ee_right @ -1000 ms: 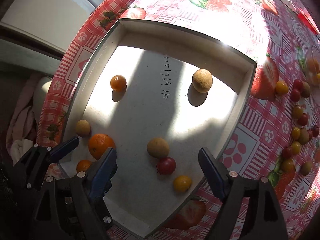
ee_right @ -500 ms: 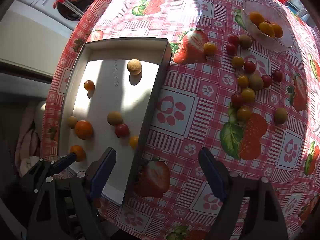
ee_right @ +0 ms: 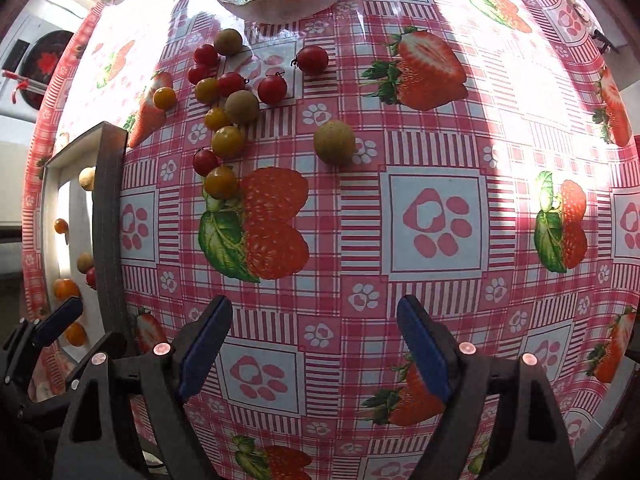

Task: Organize fruits
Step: 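Move both open grippers back toward the remaining fruits, then grasp a yellow cherry tomato with the left gripper while the right grasps a greenish-yellow fruit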

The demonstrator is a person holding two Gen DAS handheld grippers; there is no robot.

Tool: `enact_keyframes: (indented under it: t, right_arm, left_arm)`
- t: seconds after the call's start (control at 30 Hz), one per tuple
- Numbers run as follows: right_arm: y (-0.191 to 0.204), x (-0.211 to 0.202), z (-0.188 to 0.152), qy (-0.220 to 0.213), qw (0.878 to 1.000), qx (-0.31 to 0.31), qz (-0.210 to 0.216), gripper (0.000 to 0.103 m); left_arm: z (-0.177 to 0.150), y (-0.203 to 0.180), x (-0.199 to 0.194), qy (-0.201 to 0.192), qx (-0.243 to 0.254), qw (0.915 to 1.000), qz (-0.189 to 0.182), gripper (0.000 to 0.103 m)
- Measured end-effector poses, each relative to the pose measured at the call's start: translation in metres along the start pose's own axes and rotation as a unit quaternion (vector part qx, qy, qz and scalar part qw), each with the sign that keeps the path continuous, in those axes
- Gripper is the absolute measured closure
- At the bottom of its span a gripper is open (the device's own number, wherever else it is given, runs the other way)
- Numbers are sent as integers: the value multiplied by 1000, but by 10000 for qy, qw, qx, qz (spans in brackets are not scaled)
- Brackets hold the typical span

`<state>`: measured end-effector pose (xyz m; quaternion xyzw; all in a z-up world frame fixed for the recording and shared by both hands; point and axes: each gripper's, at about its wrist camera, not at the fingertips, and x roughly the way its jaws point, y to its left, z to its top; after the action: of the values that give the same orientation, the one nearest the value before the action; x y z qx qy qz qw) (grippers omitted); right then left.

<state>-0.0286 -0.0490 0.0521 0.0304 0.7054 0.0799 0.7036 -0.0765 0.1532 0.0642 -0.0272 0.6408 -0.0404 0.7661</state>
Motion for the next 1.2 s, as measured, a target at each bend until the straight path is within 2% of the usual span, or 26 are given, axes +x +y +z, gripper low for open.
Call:
enact_keyframes:
  t: [0.17,0.37,0.5,0.67,0.77,0.93,0.97,1.0,1.03,1.1,1.17,1.2]
  right_arm:
    - [-15,-3,17,-207,9992,-335,-120,16]
    - [-26,1,40,-378,9964,-723,-227,16]
    - [-38,5,52,-405,9960,-790,103,18]
    - [-32,5,66,-480,9918,-1136,324,21]
    - [-28,9,73,-422,9908,-1238,358,31]
    - [-20,15,77,-388,9900,-1315,345,54]
    - [-18,15,75,-376,9896,-1342,357,59]
    - [-15,17,74,-364,9894,-1351,378,71]
    - [-17,16,73,-357,9893,-1359,386,75]
    - [-19,14,73,-371,9896,-1314,448,75]
    - [-15,17,76,-365,9899,-1270,506,75]
    - [-17,16,74,-373,9900,-1264,503,75]
  left_arm:
    - [25,-16,21,78,-288,9994,-164,35]
    - [44,-27,48,141,-492,9986,-94,35]
    - [51,-24,63,187,-672,9976,0,35]
    - [53,-30,71,154,-605,9980,114,35]
    - [56,-38,76,153,-584,9981,132,35]
    - [59,-52,79,51,-544,9981,280,35]
    - [63,-59,83,32,-539,9980,331,37]
    - [62,-60,82,10,-529,9978,395,43]
    - [62,-62,82,-23,-516,9976,465,47]
    - [66,-64,80,-83,-514,9977,438,66]
    - [67,-63,78,-104,-544,9976,404,80]
    - [68,-61,78,-109,-580,9978,319,80]
